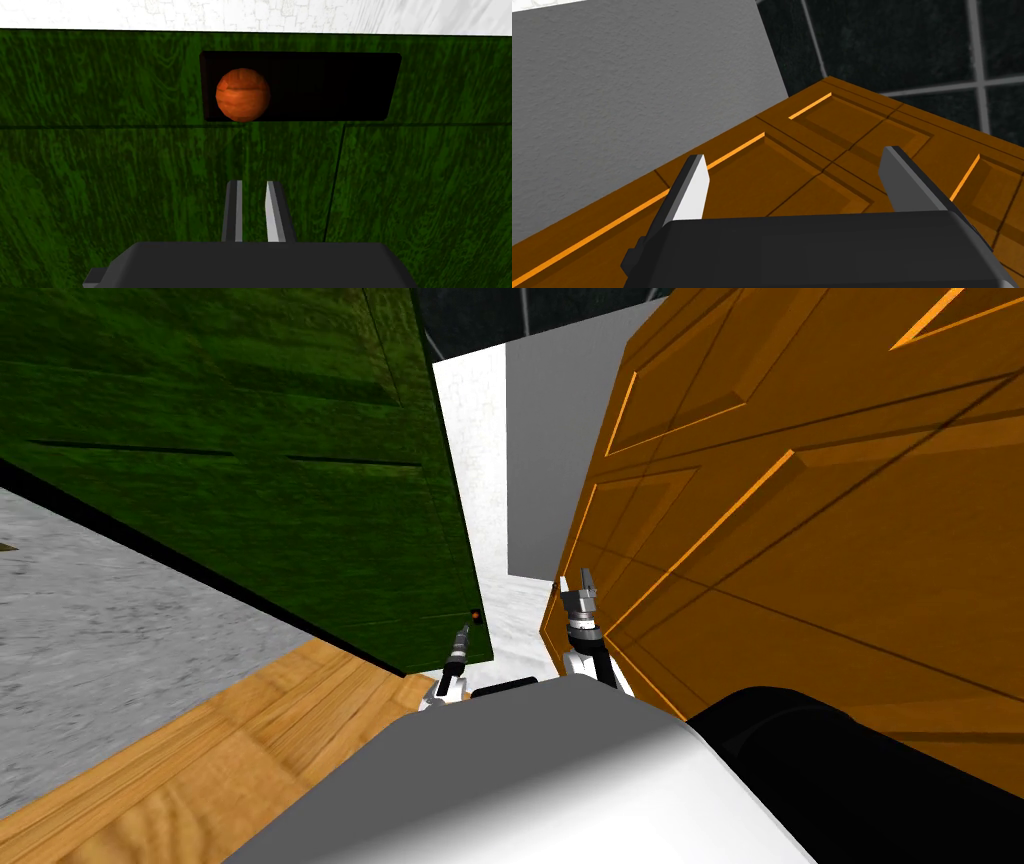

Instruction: Push the door open

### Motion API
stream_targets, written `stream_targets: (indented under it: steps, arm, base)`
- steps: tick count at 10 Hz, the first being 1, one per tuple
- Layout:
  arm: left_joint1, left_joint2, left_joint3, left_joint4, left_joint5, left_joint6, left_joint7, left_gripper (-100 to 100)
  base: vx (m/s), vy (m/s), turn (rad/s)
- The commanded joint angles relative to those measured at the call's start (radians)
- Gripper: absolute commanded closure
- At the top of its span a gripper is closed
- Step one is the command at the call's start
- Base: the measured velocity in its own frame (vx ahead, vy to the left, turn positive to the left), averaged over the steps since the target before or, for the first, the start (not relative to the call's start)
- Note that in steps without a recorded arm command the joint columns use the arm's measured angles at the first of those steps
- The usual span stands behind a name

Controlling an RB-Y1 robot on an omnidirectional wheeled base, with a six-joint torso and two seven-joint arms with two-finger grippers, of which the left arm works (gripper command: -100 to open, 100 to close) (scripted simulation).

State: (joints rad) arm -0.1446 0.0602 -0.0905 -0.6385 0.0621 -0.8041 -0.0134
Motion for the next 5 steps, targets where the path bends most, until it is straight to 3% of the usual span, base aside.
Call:
stream_targets:
  steps: [1,4,5]
  arm:
    - [0.001,-0.007,0.0,-0.008,0.002,0.008,0.003,-100]
    - [-0.001,-0.03,0.0,-0.015,0.006,0.021,0.007,-100]
    - [0.003,-0.023,-0.001,-0.018,0.005,0.019,0.007,-100]
  base:
    - [-0.229,-0.04,0.045]
    - [-0.232,-0.043,0.046]
    - [-0.095,-0.026,0.006]
